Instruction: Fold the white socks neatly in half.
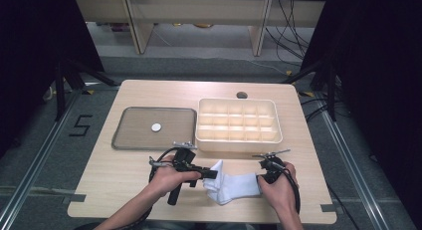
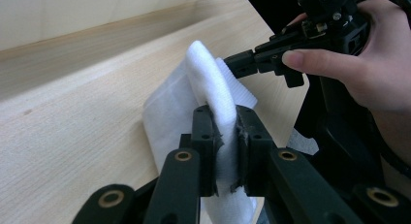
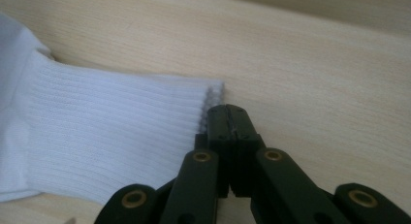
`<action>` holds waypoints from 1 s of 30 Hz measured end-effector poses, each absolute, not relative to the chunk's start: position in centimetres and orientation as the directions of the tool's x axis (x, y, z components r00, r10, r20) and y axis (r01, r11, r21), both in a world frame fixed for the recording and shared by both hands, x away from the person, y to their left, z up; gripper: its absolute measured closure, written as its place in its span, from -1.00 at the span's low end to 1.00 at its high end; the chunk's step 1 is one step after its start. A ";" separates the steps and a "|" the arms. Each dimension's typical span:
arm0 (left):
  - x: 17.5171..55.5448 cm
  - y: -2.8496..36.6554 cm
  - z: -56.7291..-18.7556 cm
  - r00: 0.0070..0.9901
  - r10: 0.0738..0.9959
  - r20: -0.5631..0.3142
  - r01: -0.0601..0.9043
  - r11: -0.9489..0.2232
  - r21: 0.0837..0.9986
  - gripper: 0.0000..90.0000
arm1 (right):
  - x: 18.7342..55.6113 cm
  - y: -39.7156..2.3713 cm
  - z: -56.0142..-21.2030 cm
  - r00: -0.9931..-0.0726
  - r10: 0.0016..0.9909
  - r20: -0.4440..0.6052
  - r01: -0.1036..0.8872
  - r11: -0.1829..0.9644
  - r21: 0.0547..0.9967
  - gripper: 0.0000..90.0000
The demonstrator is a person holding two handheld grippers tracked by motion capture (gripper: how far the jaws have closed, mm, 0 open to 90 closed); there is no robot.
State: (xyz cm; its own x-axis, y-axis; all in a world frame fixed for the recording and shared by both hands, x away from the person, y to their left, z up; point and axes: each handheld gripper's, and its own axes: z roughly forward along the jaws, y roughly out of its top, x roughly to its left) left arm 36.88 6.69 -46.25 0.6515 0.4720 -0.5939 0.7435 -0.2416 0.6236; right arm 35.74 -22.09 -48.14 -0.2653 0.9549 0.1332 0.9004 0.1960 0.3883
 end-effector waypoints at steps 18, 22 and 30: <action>36.9 6.4 -46.6 0.647 0.499 -0.577 0.745 -0.251 0.618 0.77 | 35.7 -20.6 -48.2 -0.281 0.953 0.109 0.900 0.222 0.376 1.00; 36.9 6.4 -46.7 0.646 0.500 -0.576 0.745 -0.250 0.619 0.77 | 35.6 -20.2 -48.3 -0.277 0.956 0.100 0.899 0.221 0.377 1.00; 36.9 6.4 -46.6 0.649 0.509 -0.566 0.744 -0.267 0.613 0.77 | 35.5 -19.6 -48.2 -0.284 0.952 0.116 0.898 0.222 0.381 1.00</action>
